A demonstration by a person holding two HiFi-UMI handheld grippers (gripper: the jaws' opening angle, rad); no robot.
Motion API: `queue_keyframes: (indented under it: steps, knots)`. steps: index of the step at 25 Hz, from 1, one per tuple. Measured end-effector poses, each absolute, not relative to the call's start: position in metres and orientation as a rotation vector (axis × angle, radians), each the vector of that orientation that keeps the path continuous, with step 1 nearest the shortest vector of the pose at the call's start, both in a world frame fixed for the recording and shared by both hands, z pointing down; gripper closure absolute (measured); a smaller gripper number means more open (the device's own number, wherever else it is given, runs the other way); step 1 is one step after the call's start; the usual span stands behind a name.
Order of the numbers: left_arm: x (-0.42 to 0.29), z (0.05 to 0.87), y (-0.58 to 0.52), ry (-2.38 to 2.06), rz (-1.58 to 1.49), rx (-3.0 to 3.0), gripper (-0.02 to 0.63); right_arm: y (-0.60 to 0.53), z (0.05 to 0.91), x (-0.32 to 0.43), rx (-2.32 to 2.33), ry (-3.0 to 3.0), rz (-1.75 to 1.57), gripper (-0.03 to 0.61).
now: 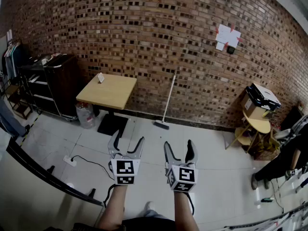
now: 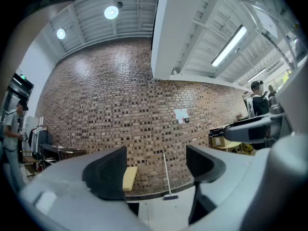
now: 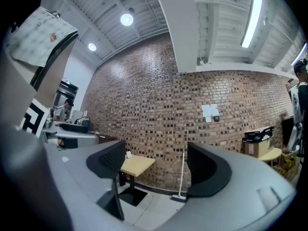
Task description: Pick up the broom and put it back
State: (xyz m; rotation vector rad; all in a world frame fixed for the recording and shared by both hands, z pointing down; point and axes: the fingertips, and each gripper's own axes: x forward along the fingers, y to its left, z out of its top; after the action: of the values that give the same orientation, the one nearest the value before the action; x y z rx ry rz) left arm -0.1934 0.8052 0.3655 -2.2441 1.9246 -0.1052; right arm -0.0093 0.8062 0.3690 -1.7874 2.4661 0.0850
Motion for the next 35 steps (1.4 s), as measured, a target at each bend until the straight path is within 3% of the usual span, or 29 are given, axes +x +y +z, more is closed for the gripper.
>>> queue_keyframes:
  steps: [2,7,18,35]
  knots:
    - [-0.173,0.365,0.787,1.948,-0.099,-2.252,0.227,0.785,0.354,0.010,-1.777,2.472,0.118,0.203]
    - [-0.134,0.359,0.742,1.969,-0.109,-2.226,0.240,0.741,0.347,0.036,-1.717,2.508,0.129,0.208]
    - [-0.088,0.425,0.678,1.962,-0.285,-2.340,0.252,0.680,0.424,0.089,-1.793,2.530,-0.121,0.209]
    - [-0.076,0.414,0.485,1.906,-0.145,-2.398,0.252,0.496,0.414,0.077,-1.818,2.581,-0.039,0.208]
